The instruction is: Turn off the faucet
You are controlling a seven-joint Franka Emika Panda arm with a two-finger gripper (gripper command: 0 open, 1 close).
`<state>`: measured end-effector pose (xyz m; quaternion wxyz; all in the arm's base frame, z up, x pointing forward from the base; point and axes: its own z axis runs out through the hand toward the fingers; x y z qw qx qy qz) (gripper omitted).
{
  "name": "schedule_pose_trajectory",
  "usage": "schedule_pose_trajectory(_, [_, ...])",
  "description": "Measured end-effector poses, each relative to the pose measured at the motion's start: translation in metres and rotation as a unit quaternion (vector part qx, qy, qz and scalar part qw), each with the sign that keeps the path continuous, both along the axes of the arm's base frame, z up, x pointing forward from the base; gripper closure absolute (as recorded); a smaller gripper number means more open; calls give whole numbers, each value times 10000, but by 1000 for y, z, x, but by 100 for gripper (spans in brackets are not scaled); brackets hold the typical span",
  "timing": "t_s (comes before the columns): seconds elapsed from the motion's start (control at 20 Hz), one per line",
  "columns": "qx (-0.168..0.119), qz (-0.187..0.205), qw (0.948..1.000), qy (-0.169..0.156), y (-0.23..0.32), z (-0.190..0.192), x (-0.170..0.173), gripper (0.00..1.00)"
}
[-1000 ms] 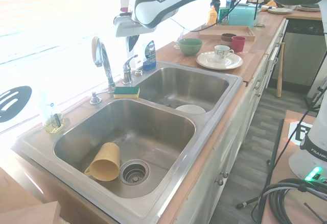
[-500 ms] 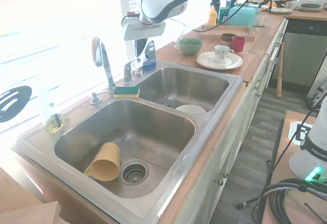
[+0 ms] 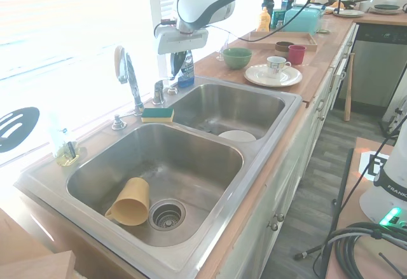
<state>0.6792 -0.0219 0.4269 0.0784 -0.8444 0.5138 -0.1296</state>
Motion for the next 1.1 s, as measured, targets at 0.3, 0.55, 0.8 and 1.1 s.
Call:
schedule_pose_trajectory(0.3, [8, -10, 9995, 310, -3, -33, -12, 100])
schedule_pose_trajectory(0.55, [93, 66, 9947, 1025, -8, -47, -27, 100])
schedule_pose_trajectory(0.8, [210, 223, 9864, 1613, -13, -44, -70, 100])
schedule_pose_trajectory(1.1, [298, 390, 9827, 1785, -9, -31, -159, 100])
